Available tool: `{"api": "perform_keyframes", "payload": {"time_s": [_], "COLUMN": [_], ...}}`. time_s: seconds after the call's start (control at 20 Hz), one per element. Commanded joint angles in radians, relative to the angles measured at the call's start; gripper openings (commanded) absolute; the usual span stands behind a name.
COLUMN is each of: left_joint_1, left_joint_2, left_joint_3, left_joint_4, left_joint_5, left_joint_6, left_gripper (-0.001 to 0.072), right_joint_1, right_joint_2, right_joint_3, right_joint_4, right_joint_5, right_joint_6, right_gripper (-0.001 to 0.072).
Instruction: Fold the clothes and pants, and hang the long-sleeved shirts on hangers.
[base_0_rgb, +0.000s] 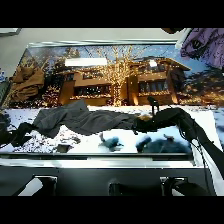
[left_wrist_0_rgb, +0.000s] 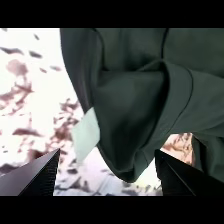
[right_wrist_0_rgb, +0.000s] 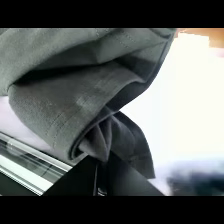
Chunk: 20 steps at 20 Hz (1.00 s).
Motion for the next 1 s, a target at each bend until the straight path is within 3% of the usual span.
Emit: {"api": "perform_keyframes", "payload": {"time_s": [0.0,0.35,0.4,0.45,0.5,0.7,0.95], "left_joint_1": [-0.082,-0.240,-0.245,-0.245,-0.245,-0.245,-0.245], "left_joint_2": [-0.068,-0.149,-0.160,-0.163,-0.159,-0.112,-0.008], "left_joint_3": [-0.006,-0.006,-0.006,-0.005,-0.001,0.140,0.626], "left_joint_4": [-0.054,-0.054,-0.054,-0.054,-0.059,-0.144,-0.151], "left_joint_5": [0.004,0.028,0.028,0.028,0.026,-0.027,-0.073], "left_joint_6": [0.055,0.029,0.011,0.010,0.010,0.009,-0.064], "left_gripper": [0.0671,0.0663,0.0554,0.0320,0.0014,0.0014,0.0013], "right_joint_1": [-0.001,-0.001,-0.001,-0.001,-0.001,-0.001,-0.001], "right_joint_2": [0.008,0.008,0.008,0.008,0.010,0.018,0.021], "right_joint_3": [0.001,0.001,0.001,0.001,0.006,0.147,0.628], "right_joint_4": [-0.016,-0.019,-0.019,-0.019,-0.024,-0.124,-0.424], "right_joint_5": [0.010,0.008,0.003,0.000,0.000,-0.007,-0.141], "right_joint_6": [0.036,0.071,0.079,0.085,0.086,0.122,0.186], "right_gripper": [0.0032,0.0032,0.0032,0.0032,0.0032,0.0031,0.0031]}}
